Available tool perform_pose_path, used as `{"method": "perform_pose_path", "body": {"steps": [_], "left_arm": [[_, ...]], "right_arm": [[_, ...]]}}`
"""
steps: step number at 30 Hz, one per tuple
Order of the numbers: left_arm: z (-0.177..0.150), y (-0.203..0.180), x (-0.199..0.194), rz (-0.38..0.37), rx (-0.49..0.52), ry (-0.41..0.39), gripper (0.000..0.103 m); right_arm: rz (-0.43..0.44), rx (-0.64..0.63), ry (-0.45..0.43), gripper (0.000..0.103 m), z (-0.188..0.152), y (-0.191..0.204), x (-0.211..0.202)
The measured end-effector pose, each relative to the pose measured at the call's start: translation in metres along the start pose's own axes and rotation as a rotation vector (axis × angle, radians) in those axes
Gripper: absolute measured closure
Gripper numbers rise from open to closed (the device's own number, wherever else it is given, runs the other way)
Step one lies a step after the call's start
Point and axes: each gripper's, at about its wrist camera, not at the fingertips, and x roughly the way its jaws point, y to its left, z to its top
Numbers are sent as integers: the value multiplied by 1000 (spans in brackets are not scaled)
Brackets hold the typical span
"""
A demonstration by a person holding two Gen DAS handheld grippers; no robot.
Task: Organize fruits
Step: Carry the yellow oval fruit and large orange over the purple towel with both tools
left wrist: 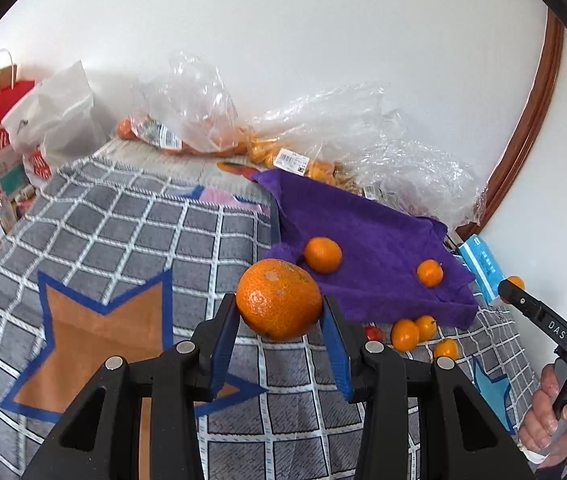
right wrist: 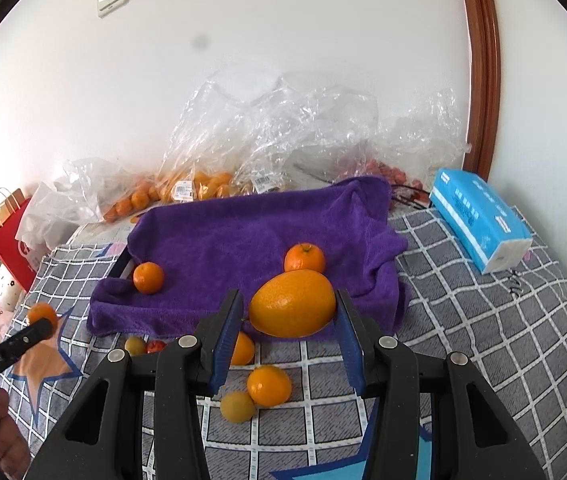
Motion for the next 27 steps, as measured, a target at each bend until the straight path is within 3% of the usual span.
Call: {"method": "perform_pose_path", "body": {"steps": [19,27], "left_arm": [[49,-34,33,34,89,-25,64],[58,-46,61,20,89,13,64]], "right_arm": [[8,18,-35,57,36,-13,18],[9,12,-28,57,44,-17,39]]}}
